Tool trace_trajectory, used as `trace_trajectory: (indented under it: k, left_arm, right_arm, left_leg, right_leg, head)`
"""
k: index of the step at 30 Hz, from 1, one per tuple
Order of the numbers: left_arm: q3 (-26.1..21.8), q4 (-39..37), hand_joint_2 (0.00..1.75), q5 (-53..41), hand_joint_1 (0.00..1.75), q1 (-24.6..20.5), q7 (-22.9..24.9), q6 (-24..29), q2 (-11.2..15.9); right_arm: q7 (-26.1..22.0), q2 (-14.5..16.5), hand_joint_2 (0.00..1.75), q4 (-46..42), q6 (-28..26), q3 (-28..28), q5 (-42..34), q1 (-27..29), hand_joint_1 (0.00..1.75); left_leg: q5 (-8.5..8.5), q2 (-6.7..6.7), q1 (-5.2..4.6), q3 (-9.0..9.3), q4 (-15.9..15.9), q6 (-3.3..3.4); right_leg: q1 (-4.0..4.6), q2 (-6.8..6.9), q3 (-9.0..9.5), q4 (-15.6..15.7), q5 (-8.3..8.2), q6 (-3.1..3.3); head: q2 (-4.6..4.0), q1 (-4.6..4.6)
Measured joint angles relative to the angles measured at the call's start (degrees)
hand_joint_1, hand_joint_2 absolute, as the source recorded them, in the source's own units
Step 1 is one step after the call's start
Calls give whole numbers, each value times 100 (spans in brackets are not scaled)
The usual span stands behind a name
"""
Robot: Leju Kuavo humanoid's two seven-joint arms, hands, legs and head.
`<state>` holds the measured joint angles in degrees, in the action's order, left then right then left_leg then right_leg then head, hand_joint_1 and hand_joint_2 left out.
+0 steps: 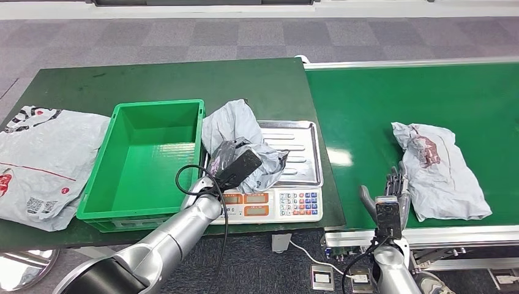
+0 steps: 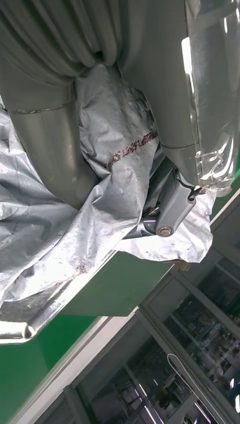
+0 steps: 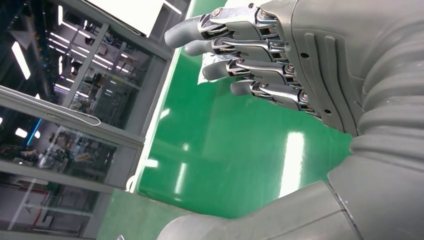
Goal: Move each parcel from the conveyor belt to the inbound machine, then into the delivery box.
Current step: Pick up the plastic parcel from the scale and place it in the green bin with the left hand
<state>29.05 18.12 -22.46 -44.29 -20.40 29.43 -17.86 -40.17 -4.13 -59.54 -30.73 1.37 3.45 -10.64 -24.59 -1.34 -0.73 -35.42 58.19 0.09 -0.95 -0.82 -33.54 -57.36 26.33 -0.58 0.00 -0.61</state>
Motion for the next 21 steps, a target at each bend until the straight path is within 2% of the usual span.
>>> trace_trajectory:
  k: [21]
  left_arm:
    - [0,35,175,-25,175,27,-346,480,2]
  right_arm:
    - [-1,0,175,0,9,1,11,-1,0]
  left_leg:
    - [0,-1,0,-1,0,0]
  right_leg:
    - [0,0,0,0,0,0]
  head:
    - [0,0]
